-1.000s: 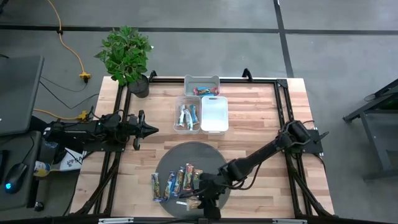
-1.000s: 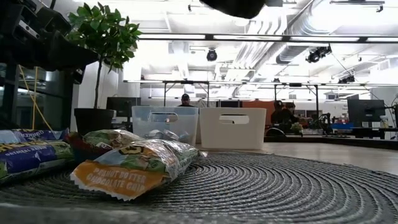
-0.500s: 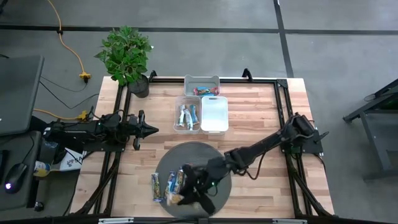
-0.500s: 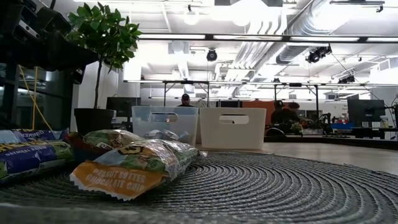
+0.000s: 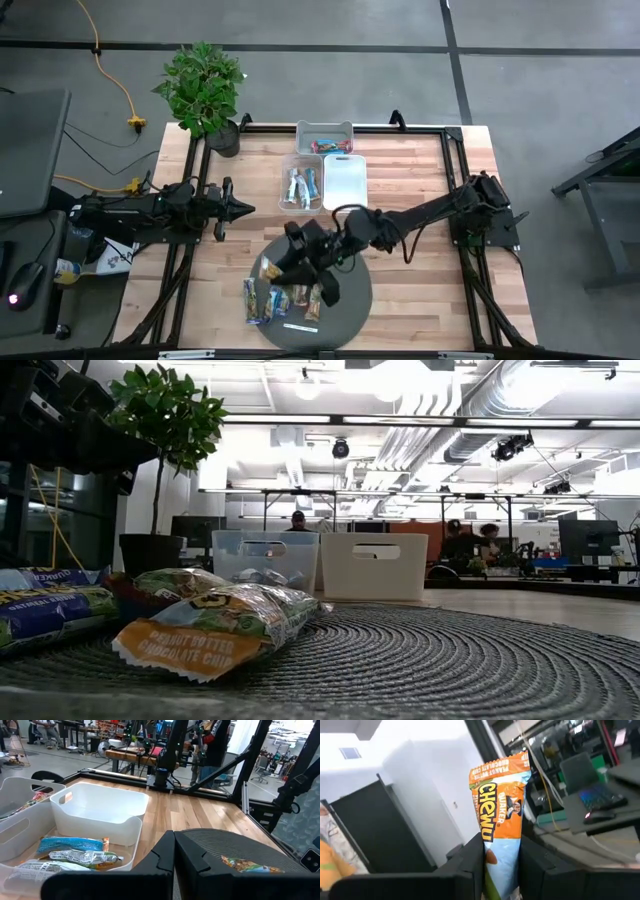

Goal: Pick and place Granola Bars by type
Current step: Put the yellow granola bar into the transparent bin

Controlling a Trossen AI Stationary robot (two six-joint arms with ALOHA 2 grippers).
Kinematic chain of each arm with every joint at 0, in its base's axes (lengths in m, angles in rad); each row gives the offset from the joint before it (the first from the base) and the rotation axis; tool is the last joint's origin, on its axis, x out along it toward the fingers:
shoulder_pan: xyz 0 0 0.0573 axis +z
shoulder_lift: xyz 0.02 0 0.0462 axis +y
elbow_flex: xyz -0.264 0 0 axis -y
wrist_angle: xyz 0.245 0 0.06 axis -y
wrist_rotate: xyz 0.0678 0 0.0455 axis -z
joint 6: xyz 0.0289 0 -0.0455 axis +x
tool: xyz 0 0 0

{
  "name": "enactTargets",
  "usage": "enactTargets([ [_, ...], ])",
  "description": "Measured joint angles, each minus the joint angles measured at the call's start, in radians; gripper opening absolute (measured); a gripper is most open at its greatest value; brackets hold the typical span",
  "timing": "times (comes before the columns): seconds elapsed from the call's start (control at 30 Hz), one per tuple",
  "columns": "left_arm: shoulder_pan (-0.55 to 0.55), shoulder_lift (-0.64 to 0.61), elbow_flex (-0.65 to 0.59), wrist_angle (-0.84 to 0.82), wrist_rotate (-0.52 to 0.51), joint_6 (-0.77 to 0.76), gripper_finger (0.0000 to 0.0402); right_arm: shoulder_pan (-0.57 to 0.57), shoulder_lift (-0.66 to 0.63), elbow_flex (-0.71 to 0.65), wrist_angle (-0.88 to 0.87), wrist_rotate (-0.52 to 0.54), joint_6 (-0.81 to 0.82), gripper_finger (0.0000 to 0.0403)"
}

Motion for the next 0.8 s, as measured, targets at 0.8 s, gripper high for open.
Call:
enactTargets([
  [0.8, 0.0, 0.0, 0.0, 0.0, 0.001, 0.0, 0.0, -0.2, -0.106, 0.0, 0.008, 0.213, -0.203, 0.0078],
])
